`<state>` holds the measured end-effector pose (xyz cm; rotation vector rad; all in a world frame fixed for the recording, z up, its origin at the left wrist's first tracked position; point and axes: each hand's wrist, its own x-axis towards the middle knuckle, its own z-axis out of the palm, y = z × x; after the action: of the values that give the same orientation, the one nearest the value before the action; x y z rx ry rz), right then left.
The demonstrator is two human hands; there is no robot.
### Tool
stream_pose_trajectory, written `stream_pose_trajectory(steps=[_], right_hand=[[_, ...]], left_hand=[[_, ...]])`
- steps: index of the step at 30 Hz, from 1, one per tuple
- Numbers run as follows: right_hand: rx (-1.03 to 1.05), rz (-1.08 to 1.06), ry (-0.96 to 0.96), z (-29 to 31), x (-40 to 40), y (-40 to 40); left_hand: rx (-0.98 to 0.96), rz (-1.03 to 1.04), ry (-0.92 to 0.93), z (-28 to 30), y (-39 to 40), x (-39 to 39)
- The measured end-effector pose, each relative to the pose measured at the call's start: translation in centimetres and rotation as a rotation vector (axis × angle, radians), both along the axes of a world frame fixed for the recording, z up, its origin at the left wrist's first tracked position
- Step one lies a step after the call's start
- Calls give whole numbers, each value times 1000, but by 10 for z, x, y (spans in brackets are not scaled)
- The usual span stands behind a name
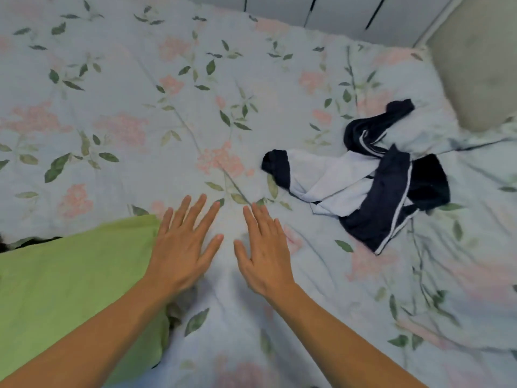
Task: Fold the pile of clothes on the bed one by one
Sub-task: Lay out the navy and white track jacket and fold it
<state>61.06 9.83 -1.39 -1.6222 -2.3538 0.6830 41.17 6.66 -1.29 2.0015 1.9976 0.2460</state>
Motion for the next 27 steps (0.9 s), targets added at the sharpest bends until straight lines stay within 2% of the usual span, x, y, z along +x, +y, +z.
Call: stream_pose_trajectory(steps=[8, 15, 17, 19, 22, 24, 27], right_hand=[[15, -154, -47, -6, 231, 127], [-22, -202, -180, -27, 388, 226], [-84, -206, -211, -48, 410, 243], [-232, -230, -194, -67, 418, 253], [-379, -272, -177, -94, 406, 254], [-338, -321, -175, -110, 385, 248], [-121, -387, -160, -123, 362, 235]], left_hand=[[-18, -91, -92, -18, 148, 232], [-110, -124, -135, -41, 251, 352], [-193, -102, -104, -59, 273, 368], [-322, -76, -39, -81, 288, 372], [-376, -113, 183, -112, 293, 369], [-319, -113, 254, -121, 290, 364], [-97, -104, 244, -121, 286, 358]])
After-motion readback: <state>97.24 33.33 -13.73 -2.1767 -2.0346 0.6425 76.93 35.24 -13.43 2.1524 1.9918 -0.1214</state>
